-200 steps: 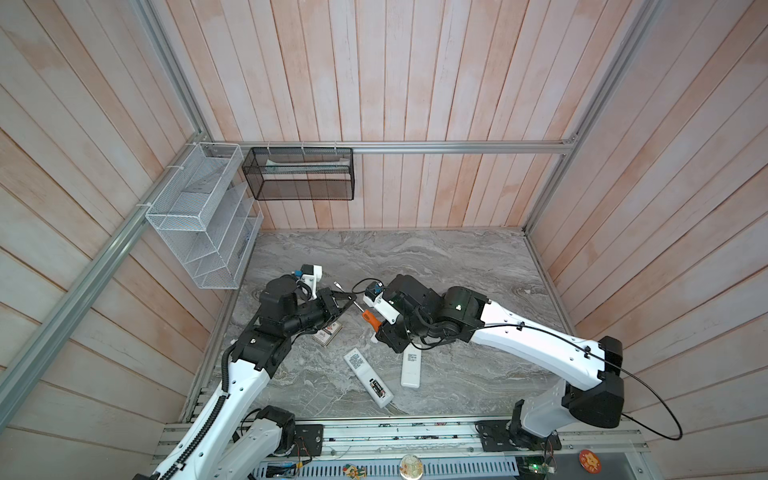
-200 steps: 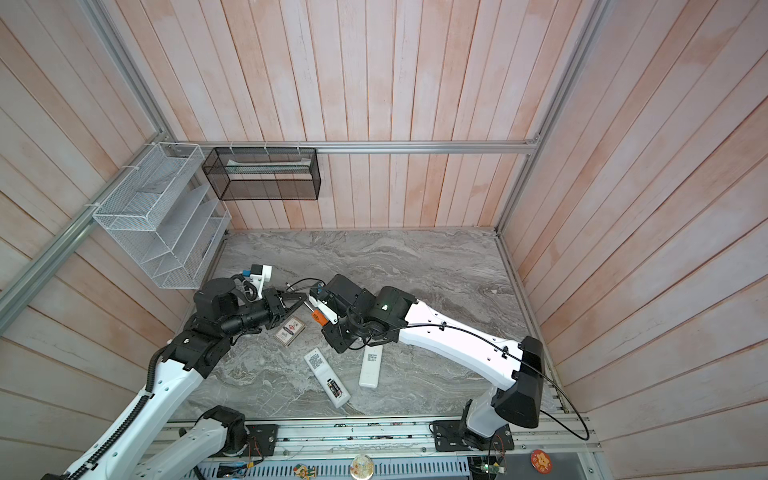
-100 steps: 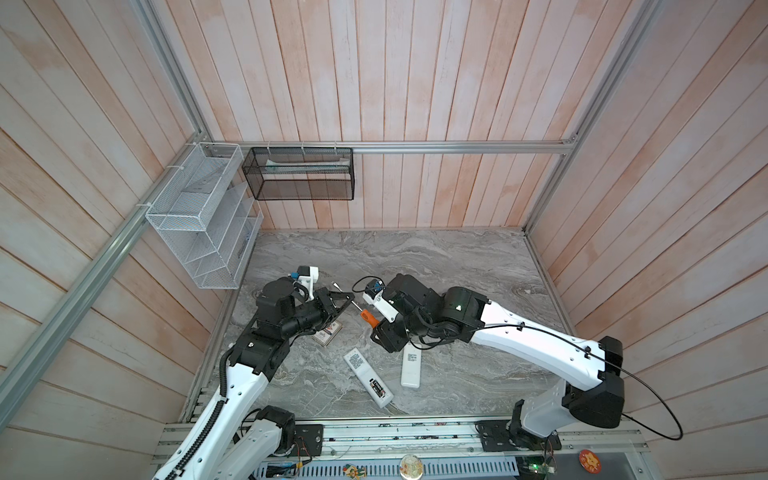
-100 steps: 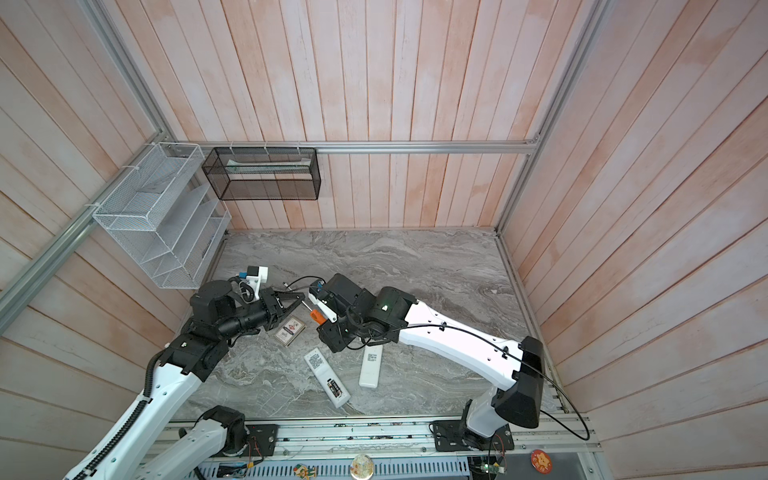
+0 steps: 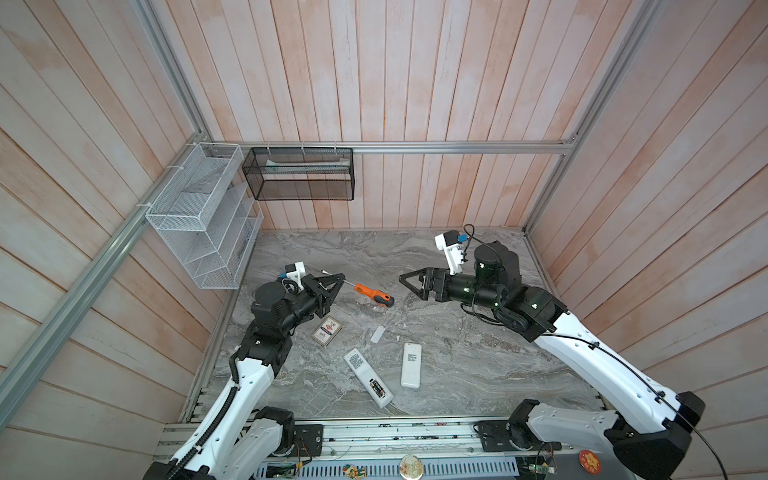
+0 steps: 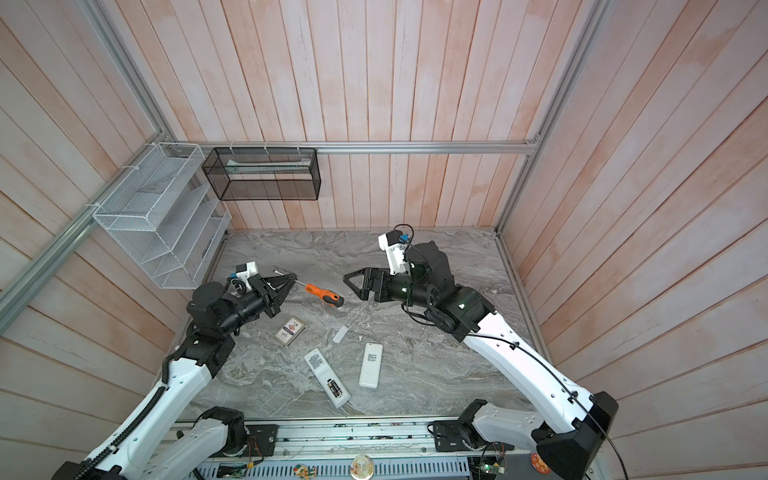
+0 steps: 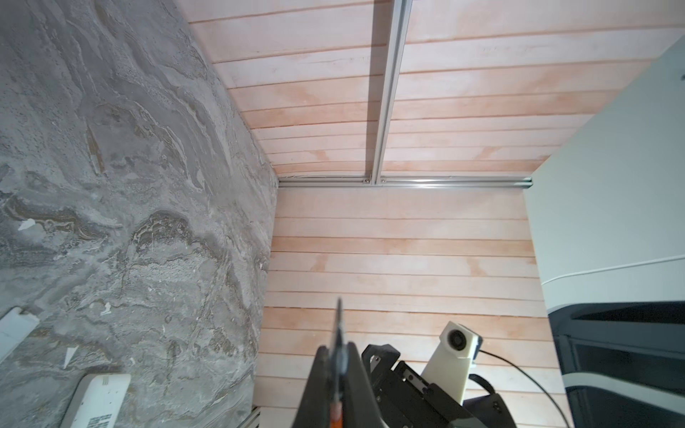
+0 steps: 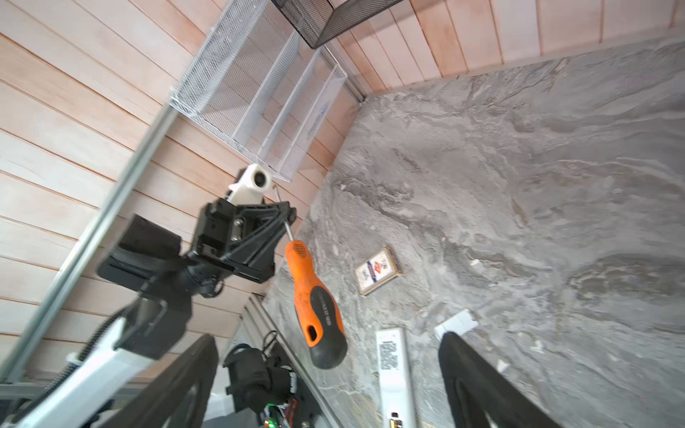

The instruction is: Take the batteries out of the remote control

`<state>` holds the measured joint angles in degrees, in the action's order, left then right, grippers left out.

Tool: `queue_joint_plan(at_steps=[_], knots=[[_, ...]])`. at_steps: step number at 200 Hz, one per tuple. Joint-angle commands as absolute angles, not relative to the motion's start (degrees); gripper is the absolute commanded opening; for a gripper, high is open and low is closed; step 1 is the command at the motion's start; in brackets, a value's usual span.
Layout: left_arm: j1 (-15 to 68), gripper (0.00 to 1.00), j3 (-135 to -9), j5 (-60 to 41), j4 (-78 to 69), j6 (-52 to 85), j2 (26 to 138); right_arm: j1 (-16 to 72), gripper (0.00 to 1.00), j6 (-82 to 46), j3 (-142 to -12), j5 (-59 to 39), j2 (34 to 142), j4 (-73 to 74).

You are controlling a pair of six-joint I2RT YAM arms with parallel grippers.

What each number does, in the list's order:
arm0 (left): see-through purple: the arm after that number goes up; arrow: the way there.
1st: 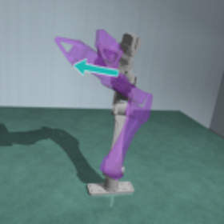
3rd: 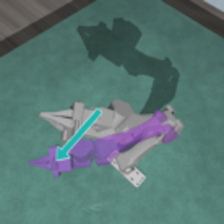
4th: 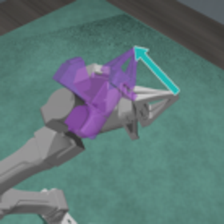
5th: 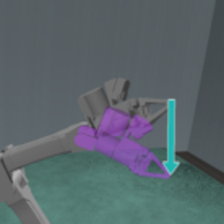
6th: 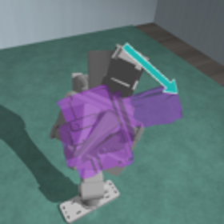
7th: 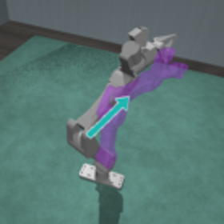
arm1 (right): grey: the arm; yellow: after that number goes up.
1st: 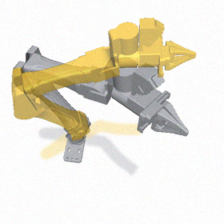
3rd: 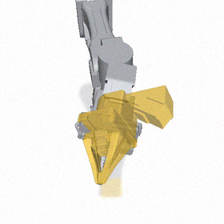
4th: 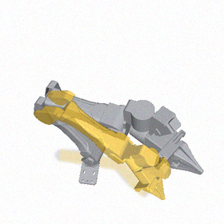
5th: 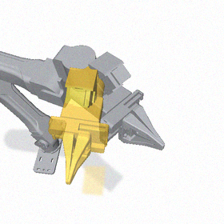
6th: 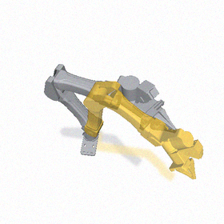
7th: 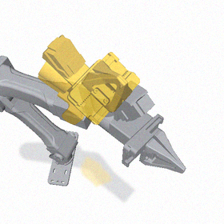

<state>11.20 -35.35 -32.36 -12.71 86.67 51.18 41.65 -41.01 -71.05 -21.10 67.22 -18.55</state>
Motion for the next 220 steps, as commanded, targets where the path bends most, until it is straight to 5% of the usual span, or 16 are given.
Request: queue_joint_plan(at_steps=[1,220], knots=[[11.34,0.0,-32.8,-27.38,-21.44,94.91,48.13,41.48,0.94,-47.67,-69.12,-29.29,68.63,-10.18],[15.54,0.0,-33.3,-22.81,-17.34,94.57,44.35,49.7,0.72,-48.96,-76.49,-33.28,81.74,-6.75]])
